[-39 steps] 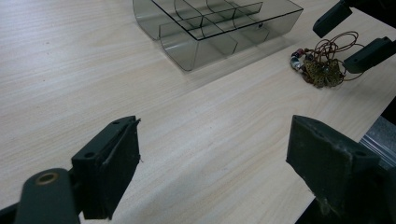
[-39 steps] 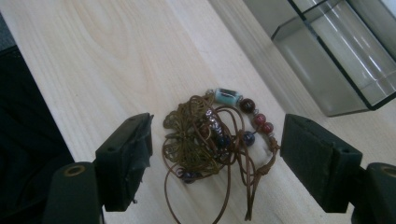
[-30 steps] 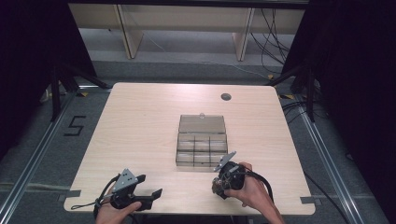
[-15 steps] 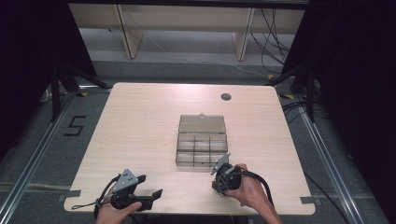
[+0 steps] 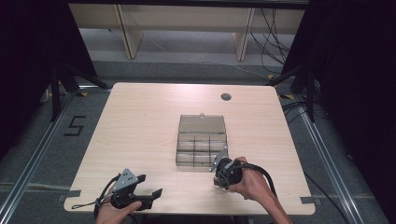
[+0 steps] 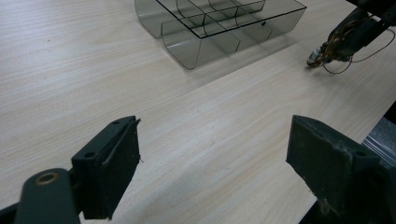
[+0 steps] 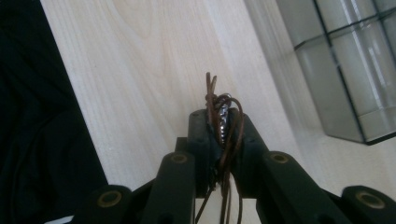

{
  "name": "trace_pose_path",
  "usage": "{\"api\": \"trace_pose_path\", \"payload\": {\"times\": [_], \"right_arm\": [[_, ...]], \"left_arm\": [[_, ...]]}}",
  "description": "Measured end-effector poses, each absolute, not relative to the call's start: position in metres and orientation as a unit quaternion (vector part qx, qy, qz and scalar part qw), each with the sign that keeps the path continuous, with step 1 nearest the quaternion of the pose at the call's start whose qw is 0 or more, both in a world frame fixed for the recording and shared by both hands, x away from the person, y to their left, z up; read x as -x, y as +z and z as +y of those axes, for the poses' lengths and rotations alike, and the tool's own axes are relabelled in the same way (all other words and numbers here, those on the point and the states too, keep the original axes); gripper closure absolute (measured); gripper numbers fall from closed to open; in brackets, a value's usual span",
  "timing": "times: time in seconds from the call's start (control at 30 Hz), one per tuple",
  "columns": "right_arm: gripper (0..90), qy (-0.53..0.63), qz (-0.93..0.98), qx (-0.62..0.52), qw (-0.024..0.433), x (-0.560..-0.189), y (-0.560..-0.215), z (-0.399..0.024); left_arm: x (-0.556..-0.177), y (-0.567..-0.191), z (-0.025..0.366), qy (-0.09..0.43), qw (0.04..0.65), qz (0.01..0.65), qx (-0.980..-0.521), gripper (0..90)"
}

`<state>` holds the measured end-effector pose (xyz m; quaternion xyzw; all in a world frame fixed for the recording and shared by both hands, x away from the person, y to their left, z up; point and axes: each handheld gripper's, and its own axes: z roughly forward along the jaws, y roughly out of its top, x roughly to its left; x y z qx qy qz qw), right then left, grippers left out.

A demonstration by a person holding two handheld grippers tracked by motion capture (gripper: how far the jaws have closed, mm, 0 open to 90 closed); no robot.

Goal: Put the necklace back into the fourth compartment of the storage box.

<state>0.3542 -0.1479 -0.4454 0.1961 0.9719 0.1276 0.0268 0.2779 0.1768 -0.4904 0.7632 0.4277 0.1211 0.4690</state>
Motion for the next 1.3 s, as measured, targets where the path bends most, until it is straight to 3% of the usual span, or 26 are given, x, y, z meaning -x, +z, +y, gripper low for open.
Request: {"api": "trace_pose_path", "payload": {"times": [0.47,0.7,1.3], "right_arm": [[80.3,0.125,0.977,-0.171,0.02,-0.371,-0.388,-0.116],[80.4,0.117,0.982,-0.146,0.039,-0.385,-0.369,-0.096],[80.3,0.097,0.984,-0.148,0.029,-0.439,-0.383,-0.041]], "left_arm": [[-0.278,-0.49,0.176,0.122,0.475,0.426,-0.76,16.7],[-0.278,-0.49,0.175,0.122,0.476,0.424,-0.761,16.7],[-0.278,-0.49,0.175,0.118,0.477,0.423,-0.761,16.7]]}}
